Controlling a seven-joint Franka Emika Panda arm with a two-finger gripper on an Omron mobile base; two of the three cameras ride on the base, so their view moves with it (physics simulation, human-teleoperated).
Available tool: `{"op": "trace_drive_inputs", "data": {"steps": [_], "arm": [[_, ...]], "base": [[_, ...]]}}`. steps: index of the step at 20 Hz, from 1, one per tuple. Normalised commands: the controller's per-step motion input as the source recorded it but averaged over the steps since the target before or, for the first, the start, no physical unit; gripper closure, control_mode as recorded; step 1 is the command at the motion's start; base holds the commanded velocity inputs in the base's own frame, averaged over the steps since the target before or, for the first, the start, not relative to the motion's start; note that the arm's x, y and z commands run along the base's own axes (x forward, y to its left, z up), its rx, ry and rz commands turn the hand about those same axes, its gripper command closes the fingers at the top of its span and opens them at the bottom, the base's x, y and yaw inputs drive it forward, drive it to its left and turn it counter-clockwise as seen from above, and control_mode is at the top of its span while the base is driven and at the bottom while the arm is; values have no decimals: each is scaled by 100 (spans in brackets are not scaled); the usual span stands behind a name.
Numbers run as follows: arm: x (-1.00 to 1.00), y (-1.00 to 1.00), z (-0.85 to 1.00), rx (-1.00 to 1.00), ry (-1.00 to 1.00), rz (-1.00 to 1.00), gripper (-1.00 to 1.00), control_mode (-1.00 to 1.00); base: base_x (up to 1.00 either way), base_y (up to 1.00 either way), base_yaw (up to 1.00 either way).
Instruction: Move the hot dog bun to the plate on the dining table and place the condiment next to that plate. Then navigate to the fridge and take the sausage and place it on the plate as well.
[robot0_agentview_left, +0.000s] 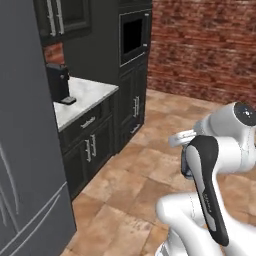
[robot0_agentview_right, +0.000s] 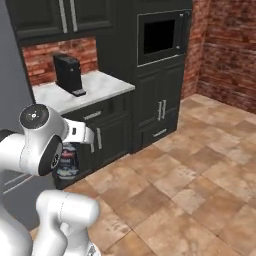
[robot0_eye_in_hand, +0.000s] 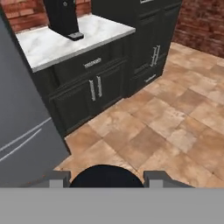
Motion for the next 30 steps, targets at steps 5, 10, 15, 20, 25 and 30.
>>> {"op": "trace_drive_inputs", "data": {"steps": [5,10,15,20,25,30], "arm": [[0,0,0,0,0,0,100,100],[0,0,0,0,0,0,100,100],[0,0,0,0,0,0,100,100],[0,0,0,0,0,0,100,100],[0,0,0,0,0,0,100,100],[0,0,0,0,0,0,100,100]], "base": [[100,-3,-65],[100,-1,-61],[100,0,-57],[100,0,-54],[100,19,-52],[95,53,-53]]}}
